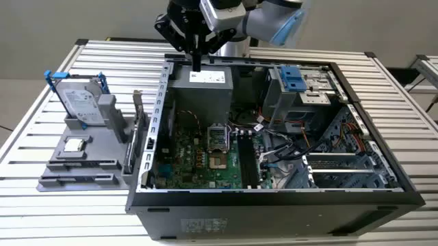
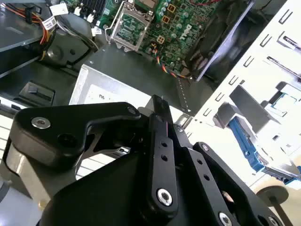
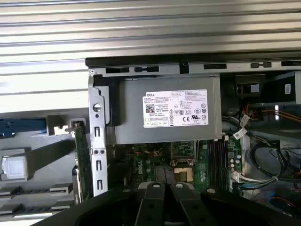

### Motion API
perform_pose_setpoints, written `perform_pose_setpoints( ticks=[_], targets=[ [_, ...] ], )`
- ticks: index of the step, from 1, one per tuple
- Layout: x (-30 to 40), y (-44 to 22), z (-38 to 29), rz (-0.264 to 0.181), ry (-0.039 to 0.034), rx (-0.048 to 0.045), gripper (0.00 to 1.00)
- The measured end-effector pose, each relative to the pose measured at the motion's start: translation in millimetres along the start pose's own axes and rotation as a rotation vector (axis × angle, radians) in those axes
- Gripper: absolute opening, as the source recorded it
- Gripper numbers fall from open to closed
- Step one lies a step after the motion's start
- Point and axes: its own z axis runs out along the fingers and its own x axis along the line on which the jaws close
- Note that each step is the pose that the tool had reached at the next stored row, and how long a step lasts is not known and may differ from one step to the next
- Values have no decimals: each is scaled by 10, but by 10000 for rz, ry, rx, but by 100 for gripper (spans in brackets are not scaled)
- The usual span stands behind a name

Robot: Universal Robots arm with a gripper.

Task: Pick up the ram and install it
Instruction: 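Reach for the ram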

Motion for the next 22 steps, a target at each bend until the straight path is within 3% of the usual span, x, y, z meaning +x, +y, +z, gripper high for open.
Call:
perform_pose_setpoints(
  ticks=[6, 22],
  targets=[
    [4, 0, -1, 0, 0, 1, 0],
    [94, -7, -2, 0, -1, 0, 0]
  ],
)
